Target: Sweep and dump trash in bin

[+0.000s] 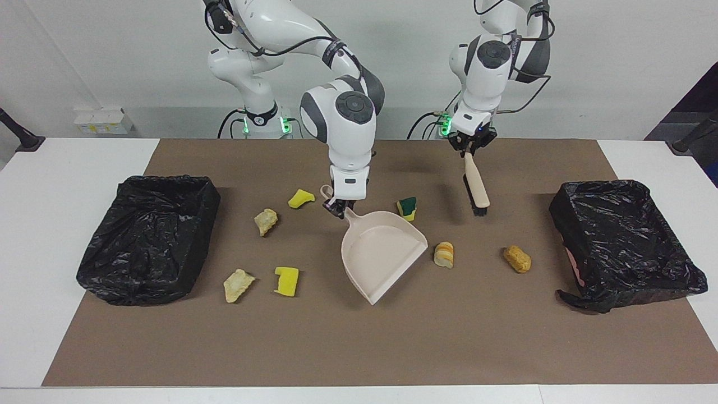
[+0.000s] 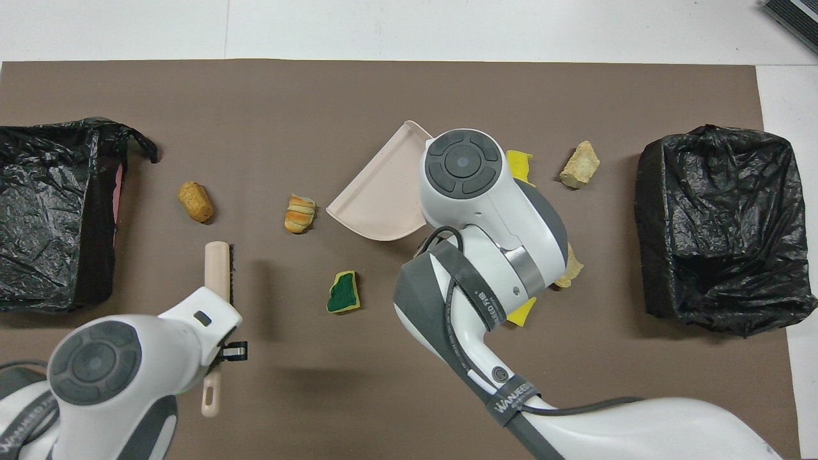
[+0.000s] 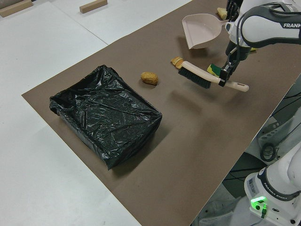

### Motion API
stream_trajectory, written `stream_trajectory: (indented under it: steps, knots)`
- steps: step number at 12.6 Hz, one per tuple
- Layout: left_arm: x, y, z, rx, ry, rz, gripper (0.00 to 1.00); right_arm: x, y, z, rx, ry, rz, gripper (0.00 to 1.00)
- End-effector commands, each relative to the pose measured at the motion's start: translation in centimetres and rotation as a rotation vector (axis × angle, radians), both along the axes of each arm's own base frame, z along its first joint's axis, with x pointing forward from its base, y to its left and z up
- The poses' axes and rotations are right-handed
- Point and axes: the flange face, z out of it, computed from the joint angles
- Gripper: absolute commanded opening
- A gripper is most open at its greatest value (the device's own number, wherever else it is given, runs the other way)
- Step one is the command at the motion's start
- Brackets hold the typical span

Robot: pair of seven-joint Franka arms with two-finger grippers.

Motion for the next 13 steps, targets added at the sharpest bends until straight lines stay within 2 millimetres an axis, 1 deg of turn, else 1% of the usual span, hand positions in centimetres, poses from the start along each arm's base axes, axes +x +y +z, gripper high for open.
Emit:
stream_trajectory:
  steps: [1, 2, 3, 4, 5, 6, 7, 8, 10, 11, 13]
  knots:
    - [6.9, 3.1, 1.0, 0.019, 0.009, 0.031, 0.00, -0.2, -1.8, 0.3, -0.050, 0.033, 0.124, 0.00]
    - [8.8, 5.0, 1.2, 0.024, 0.004, 0.019, 0.00, -0.3, -2.3, 0.4, -0.090, 0.040, 0.172, 0.00]
    - [10.5, 7.2, 1.3, 0.029, -0.001, -0.003, 0.00, -0.4, -2.6, 0.9, -0.096, 0.040, 0.205, 0.00]
    - [12.0, 10.1, 1.7, 0.026, -0.004, -0.013, 0.00, -0.3, -3.1, 1.0, -0.100, 0.049, 0.241, 0.00]
    - [13.4, 12.1, 1.3, 0.031, -0.009, -0.050, 0.00, 0.0, -3.7, 1.0, -0.105, 0.055, 0.283, 0.00]
    - [14.8, 13.6, 0.5, 0.027, -0.022, -0.057, 0.00, 0.2, -4.2, 0.8, -0.106, 0.063, 0.319, 0.00]
    - [16.0, 14.5, -0.7, 0.017, -0.028, -0.048, 0.00, 0.4, -4.8, 0.7, -0.110, 0.071, 0.364, 0.00]
    - [16.6, 14.2, -2.1, 0.007, -0.032, -0.058, 0.00, 0.3, -5.2, 0.4, -0.118, 0.082, 0.402, 0.00]
    - [16.8, 13.3, -3.7, -0.004, -0.031, -0.075, 0.00, -0.5, -5.9, -0.1, -0.140, 0.097, 0.438, 0.00]
    - [16.6, 12.7, -4.5, -0.006, -0.018, -0.091, 0.00, -1.0, -6.1, -0.2, -0.153, 0.101, 0.451, 0.00]
    - [15.7, 10.6, -6.5, -0.018, -0.002, -0.130, 0.00, -1.9, -6.4, -0.9, -0.163, 0.107, 0.466, 0.00]
